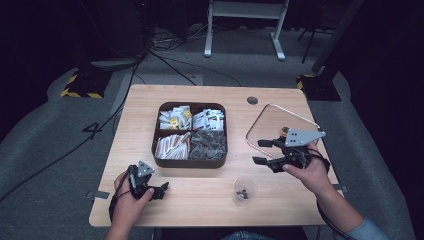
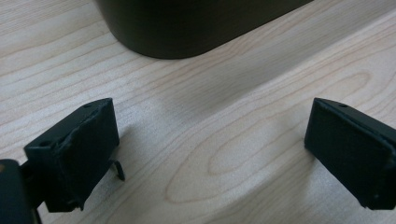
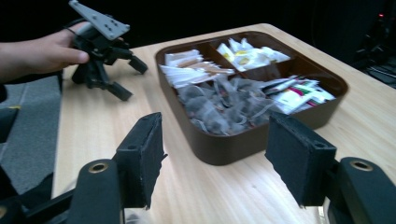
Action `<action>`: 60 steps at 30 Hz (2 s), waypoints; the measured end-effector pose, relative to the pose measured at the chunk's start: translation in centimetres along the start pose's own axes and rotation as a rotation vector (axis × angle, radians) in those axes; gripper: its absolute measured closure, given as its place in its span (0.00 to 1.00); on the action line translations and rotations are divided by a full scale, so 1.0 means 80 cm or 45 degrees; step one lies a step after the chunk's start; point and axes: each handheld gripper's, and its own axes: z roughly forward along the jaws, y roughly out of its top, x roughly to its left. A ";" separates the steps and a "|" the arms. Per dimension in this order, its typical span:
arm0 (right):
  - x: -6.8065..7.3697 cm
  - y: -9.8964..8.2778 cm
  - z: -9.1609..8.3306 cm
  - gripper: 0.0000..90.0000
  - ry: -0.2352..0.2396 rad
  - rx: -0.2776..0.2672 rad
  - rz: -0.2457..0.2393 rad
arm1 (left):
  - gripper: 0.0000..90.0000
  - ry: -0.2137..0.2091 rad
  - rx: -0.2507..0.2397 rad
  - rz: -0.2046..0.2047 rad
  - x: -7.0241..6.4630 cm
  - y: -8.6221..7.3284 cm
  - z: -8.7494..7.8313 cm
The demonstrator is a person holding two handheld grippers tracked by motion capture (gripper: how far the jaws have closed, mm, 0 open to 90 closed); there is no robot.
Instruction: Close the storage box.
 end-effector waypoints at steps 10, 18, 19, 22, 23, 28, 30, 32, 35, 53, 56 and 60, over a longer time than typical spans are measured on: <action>-0.059 0.003 -0.016 0.39 -0.190 0.060 0.041 | 0.00 -0.001 0.014 0.007 0.001 0.003 0.003; -0.115 -0.012 -0.024 0.38 -0.315 0.121 0.113 | 0.00 -0.014 0.015 0.016 0.002 0.003 0.003; -0.122 -0.014 -0.025 0.38 -0.332 0.127 0.123 | 0.00 -0.015 0.016 0.018 0.002 0.003 0.003; -0.145 -0.022 -0.027 0.38 -0.376 0.151 0.166 | 0.00 -0.013 0.014 0.018 0.002 0.003 0.003; -0.152 -0.025 -0.028 0.38 -0.388 0.156 0.178 | 0.00 -0.013 0.014 0.015 0.002 0.003 0.003; -0.184 -0.038 -0.032 0.38 -0.442 0.169 0.251 | 0.00 -0.014 0.014 0.018 0.002 0.003 0.003; -0.194 -0.043 -0.032 0.37 -0.461 0.176 0.269 | 0.00 -0.014 0.015 0.017 0.002 0.003 0.003; -0.203 -0.049 -0.030 0.37 -0.485 0.189 0.284 | 0.00 -0.014 0.014 0.018 0.002 0.003 0.003; -0.216 -0.060 -0.026 0.37 -0.517 0.217 0.319 | 0.00 -0.015 0.015 0.016 0.002 0.003 0.003; -0.237 -0.120 0.001 0.42 -0.547 0.361 0.429 | 0.00 -0.014 0.017 0.018 0.002 0.003 0.003; -0.236 -0.127 0.002 0.47 -0.538 0.371 0.443 | 0.00 -0.014 0.016 0.019 0.002 0.003 0.003; -0.235 -0.135 0.004 0.51 -0.515 0.400 0.456 | 0.00 -0.014 0.017 0.018 0.002 0.003 0.003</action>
